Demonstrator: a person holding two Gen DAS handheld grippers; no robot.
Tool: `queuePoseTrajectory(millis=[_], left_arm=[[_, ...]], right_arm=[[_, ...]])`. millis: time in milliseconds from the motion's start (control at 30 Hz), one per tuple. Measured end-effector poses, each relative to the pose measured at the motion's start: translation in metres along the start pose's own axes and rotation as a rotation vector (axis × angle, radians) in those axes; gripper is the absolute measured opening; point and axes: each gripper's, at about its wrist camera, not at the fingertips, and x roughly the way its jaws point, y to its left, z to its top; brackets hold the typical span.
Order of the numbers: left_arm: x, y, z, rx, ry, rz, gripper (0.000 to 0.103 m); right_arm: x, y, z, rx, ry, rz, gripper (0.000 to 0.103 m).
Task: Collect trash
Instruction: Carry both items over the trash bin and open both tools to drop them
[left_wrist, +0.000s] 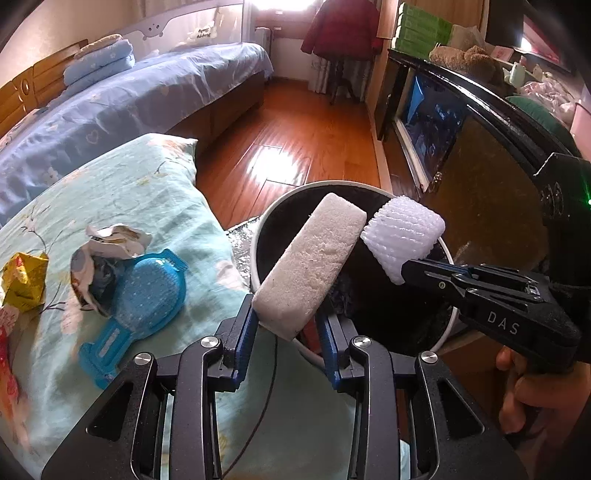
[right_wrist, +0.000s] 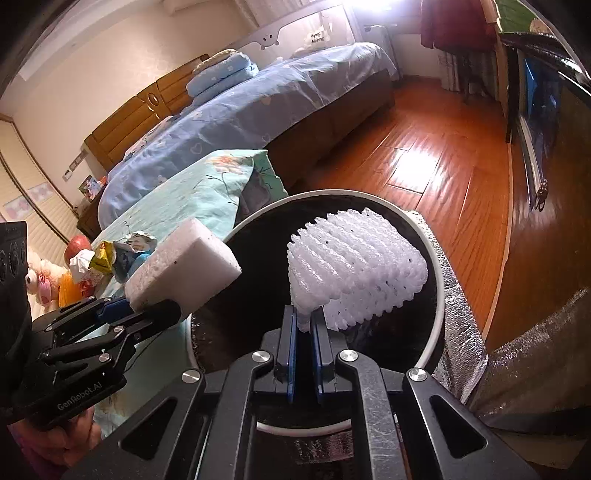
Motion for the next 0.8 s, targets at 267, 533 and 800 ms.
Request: queuePoseTrajectory(millis=[267,533,800], left_arm=[[0.001,0.000,-0.001,-0.005,0.002,-0.013,0.041],[-0.020,0.020,-0.020,-0.062,-0.026,-0.003,0.058],[-0.048,0.045,-0.058,-0.133,-0.061,0.056,0.066]], right_arm=[[0.006,-0.003,0.003,0.001,0.021,-0.020,0.014],[0.000,-0.002,0.000,0.027,0.004,-0.020,0.048],[-0.009,0.022,-0.013,0.028,-0.026,0.030,0.076]])
